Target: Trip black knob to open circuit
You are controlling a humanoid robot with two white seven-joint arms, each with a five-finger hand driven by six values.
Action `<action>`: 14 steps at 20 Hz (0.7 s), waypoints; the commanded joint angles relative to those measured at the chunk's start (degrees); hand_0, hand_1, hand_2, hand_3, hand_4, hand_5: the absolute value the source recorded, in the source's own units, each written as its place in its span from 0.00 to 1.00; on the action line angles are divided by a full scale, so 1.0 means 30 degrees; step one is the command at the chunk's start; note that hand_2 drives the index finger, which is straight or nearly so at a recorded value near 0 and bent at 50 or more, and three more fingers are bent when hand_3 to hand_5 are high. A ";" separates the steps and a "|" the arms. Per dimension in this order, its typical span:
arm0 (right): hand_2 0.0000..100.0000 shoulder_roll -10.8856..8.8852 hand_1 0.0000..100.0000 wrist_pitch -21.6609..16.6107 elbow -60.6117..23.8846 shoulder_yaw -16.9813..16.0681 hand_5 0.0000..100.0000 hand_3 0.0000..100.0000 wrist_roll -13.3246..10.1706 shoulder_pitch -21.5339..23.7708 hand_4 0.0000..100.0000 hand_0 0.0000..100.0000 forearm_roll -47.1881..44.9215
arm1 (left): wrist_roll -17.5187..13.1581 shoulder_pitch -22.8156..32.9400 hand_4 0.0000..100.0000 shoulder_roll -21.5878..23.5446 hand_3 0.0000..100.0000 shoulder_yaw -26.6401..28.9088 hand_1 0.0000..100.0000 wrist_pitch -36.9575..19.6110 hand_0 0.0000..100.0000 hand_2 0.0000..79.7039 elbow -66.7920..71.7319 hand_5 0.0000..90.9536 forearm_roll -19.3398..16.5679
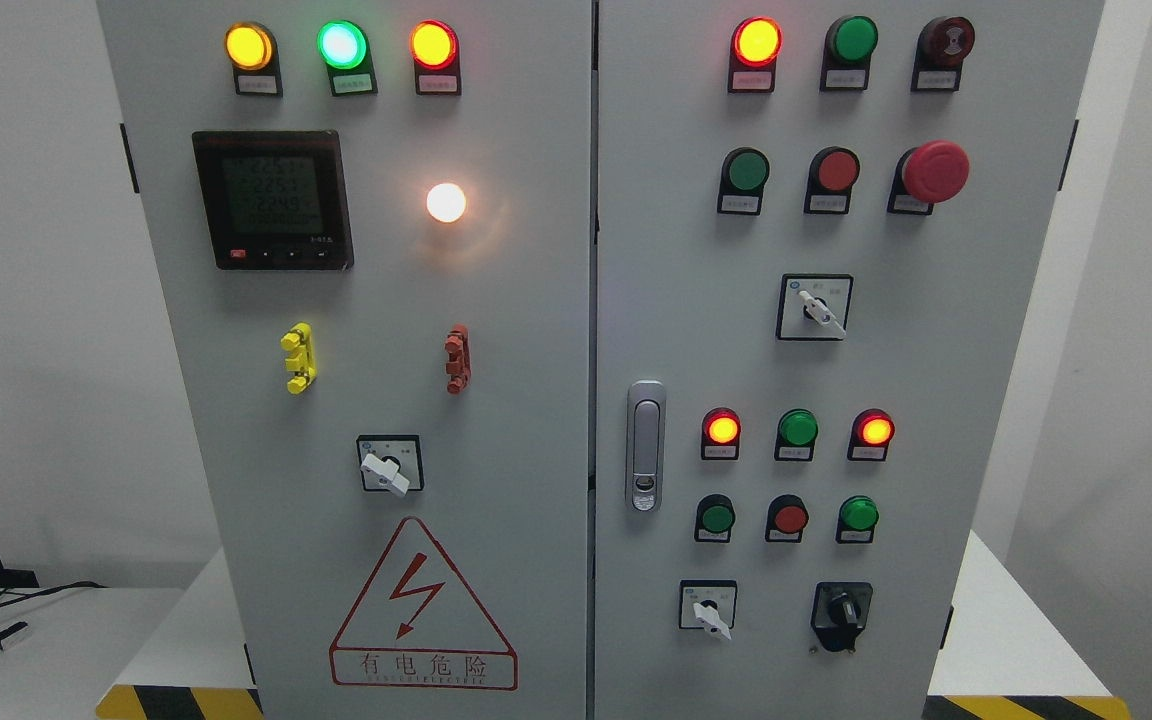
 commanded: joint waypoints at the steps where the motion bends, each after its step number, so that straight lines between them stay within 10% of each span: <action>1: 0.56 -0.0378 0.61 0.0336 -0.7437 -0.0913 0.73 0.84 -0.0255 -0.0046 0.75 0.23 0.0065 | -0.0013 0.0000 0.00 0.0010 0.00 0.0000 0.39 -0.0016 0.12 0.00 0.0000 0.00 -0.0586; 14: 0.58 -0.0349 0.68 0.6544 -0.7234 -0.1558 0.79 0.88 -0.0667 -0.8685 0.78 0.26 0.0007 | -0.0013 0.0000 0.00 0.0010 0.00 0.0000 0.39 -0.0016 0.12 0.00 0.0000 0.00 -0.0586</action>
